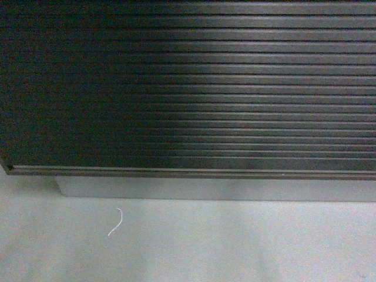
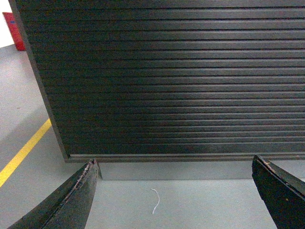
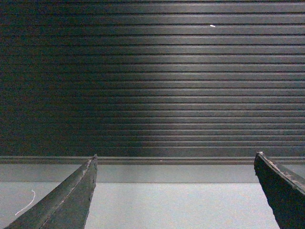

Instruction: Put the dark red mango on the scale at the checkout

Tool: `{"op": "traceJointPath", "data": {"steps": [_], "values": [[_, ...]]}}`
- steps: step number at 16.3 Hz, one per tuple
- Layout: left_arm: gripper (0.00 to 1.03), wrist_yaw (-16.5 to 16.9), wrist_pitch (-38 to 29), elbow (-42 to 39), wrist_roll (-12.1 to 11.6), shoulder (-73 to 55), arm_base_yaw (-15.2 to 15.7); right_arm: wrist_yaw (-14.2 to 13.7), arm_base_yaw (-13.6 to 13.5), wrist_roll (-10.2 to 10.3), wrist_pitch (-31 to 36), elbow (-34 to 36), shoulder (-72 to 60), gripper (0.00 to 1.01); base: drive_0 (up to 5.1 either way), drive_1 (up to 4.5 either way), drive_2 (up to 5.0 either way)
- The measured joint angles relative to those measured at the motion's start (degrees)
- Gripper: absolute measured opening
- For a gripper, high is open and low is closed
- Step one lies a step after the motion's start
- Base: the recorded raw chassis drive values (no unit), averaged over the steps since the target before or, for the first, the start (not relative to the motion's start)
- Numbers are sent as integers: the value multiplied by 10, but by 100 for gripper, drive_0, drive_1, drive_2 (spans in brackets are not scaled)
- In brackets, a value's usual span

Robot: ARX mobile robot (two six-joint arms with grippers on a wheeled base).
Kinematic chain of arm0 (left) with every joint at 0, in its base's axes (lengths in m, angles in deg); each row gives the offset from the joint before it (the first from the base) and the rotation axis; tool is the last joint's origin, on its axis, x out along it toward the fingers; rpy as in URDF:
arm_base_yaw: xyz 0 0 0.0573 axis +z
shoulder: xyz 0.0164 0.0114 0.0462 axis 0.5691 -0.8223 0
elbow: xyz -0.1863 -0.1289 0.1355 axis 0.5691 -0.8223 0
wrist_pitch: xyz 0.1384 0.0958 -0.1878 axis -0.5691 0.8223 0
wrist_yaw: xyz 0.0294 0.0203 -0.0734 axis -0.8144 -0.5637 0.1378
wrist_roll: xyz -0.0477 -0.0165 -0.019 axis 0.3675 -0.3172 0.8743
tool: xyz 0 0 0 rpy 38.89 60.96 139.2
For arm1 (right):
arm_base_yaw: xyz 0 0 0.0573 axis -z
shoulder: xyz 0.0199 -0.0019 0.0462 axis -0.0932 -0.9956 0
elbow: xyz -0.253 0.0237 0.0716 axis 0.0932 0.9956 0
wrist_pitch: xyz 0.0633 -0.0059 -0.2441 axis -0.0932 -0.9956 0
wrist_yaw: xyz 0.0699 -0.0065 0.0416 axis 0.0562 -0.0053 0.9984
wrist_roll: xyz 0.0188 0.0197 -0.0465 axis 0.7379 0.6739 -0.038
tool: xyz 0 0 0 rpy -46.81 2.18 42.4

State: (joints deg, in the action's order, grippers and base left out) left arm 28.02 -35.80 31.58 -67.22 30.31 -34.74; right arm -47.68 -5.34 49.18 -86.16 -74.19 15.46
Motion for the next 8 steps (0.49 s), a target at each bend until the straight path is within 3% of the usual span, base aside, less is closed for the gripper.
{"op": "traceJointPath", "data": {"steps": [8], "values": [[98, 0, 0, 0, 0, 0, 0, 0, 0, 0, 0, 0, 0, 98, 2, 251, -246]]}}
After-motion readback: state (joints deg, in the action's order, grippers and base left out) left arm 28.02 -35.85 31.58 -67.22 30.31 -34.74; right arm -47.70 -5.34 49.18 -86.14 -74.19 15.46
